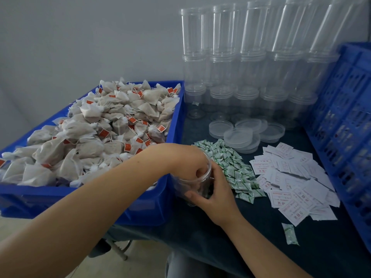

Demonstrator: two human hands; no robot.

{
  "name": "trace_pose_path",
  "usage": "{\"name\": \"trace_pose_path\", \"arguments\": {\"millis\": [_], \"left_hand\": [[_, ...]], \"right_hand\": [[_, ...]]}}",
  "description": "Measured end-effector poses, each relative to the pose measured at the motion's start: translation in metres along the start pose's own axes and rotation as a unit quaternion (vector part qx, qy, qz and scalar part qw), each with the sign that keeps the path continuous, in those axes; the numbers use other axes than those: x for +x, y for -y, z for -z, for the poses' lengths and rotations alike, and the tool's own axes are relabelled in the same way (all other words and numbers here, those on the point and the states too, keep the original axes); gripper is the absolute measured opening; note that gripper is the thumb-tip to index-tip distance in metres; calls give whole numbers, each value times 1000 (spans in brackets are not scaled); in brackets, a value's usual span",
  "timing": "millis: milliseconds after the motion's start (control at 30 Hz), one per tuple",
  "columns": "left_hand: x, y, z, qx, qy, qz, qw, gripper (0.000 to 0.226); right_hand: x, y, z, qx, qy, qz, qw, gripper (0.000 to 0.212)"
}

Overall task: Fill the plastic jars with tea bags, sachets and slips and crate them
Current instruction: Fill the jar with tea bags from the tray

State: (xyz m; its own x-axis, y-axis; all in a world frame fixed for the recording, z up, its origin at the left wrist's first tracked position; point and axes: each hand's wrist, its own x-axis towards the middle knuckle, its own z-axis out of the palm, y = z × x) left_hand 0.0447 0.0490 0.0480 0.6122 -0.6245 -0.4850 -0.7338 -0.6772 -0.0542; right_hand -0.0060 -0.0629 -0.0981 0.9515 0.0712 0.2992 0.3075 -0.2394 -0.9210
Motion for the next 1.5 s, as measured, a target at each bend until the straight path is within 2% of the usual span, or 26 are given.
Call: {"name": "trace_pose_path", "arguments": {"millis": [100,167,267,367,500,567,633,767,933,1133,1500], "left_hand": [[-3,0,8,-25,28,4,999,19],[-11,5,14,-64,7,-1,998,22],[-27,19,22,-165,-85,-1,983,12],[-41,41,27,-235,-201,25,951,10],[-39,81,14,-235,-368,144,888,7],[-35,98,-3,-220,-406,203,863,13],[-32,113,-24,-201,-402,259,855,25],[-31,132,-56,-202,-337,337,855,46],[-26,135,-67,-209,-235,389,866,43],[-26,130,-64,-179,-220,408,868,28],[-31,129,-65,-174,-233,381,877,24]], "right_hand": [[0,-1,0,4,10,-3,1000,84],[0,-3,0,4,11,-1,1000,89],[0,-4,-1,2,14,-5,1000,92],[0,-3,-1,-2,13,-11,1000,85],[0,-1,0,2,12,-15,1000,82],[0,0,0,6,12,-12,1000,81],[-1,1,-1,10,11,-9,1000,79],[-1,3,-1,10,10,-9,1000,78],[-2,4,0,10,10,-8,1000,80],[-2,4,0,14,9,-8,1000,80],[-1,-1,-1,9,5,0,1000,80]]}}
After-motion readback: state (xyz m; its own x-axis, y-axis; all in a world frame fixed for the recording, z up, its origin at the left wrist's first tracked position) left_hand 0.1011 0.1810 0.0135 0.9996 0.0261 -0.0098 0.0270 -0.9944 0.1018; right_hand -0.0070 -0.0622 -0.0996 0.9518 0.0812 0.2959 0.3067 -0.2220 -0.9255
